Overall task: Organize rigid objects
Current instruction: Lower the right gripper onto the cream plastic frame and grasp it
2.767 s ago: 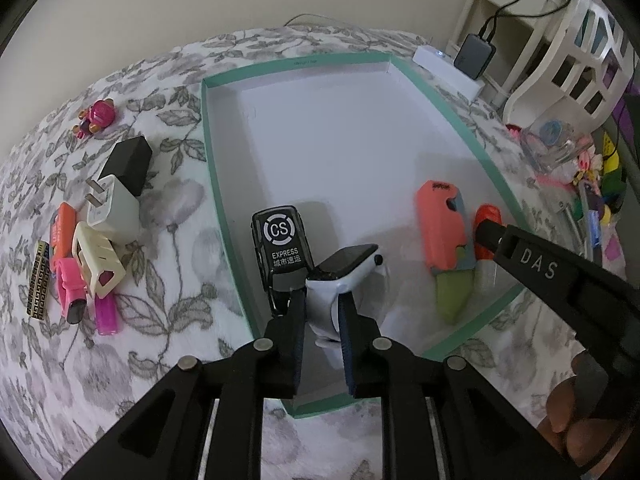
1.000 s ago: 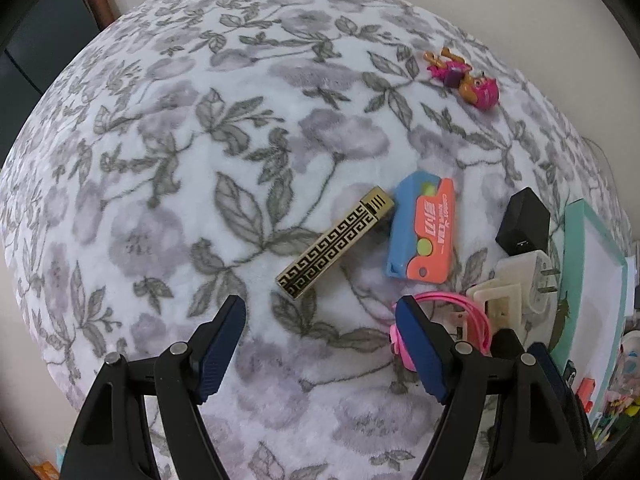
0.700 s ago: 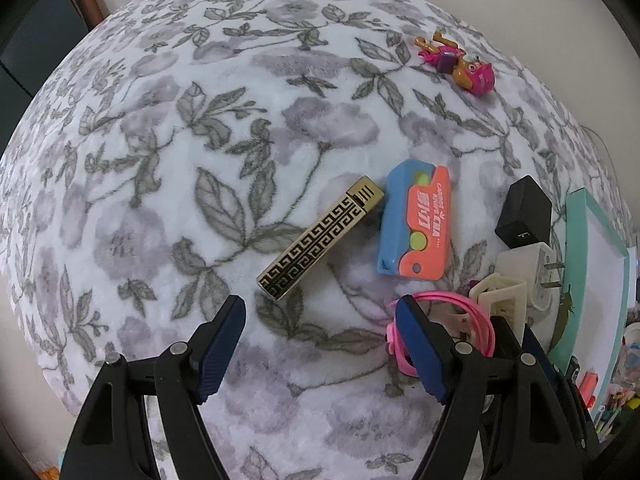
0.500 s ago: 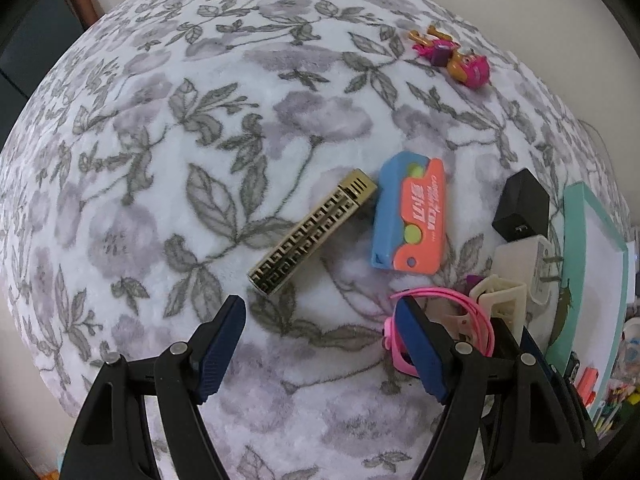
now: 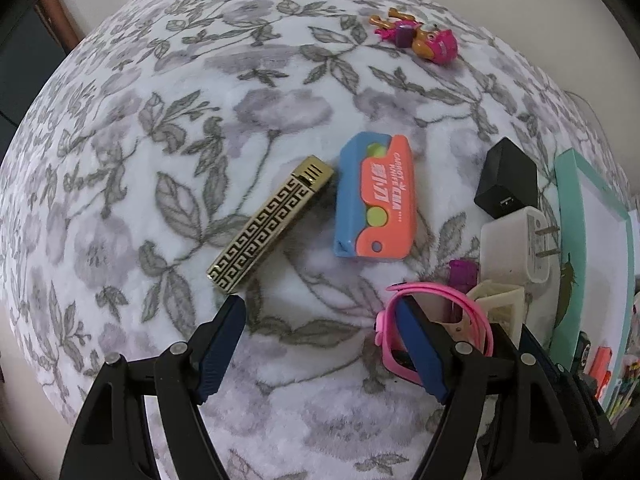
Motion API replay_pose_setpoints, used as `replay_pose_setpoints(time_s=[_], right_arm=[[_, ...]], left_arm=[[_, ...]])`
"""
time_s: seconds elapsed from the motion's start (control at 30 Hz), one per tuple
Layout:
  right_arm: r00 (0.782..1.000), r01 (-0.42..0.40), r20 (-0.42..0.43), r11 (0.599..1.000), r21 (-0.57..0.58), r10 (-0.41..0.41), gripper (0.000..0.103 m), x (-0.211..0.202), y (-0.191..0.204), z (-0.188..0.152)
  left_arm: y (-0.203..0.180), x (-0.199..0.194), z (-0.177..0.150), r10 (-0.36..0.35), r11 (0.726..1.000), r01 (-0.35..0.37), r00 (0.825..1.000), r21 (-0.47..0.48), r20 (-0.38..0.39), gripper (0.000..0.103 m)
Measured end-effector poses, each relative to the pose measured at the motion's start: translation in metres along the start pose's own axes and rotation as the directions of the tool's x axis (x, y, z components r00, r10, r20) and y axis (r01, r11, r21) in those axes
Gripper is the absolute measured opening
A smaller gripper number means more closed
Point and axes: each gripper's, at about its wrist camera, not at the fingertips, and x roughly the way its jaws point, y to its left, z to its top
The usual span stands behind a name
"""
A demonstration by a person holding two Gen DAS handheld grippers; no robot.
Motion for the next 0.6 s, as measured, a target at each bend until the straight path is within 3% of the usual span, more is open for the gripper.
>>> replay_pose_setpoints(time_s=[0.3,0.47,0.6], right_arm=[[1.0,0.014,-0.004,1.0,-0.02,-0.014,0.027,-0.008,-0.005,-0.003],[1.0,0.006,-0.019,1.0,0.025,-0.005,0.027,-0.009,-0.015,-0.004],[1.0,0.003,-0.022,1.0,0.031,-0.003,0.027,-0.008,-0.017,-0.004]], left_arm=[[-0.016,0.005,-0.008,0.01,0.999,-0.011,1.0,0.042,0.017,0.078],[-0.032,-0.001,-0.008,0.006,0.996,-0.01,0.999,0.084,0.04,0.078],[-0.046,-0.007,-0.007,-0.017,0.993,0.011,0.999,0.116,0.048,0.065]])
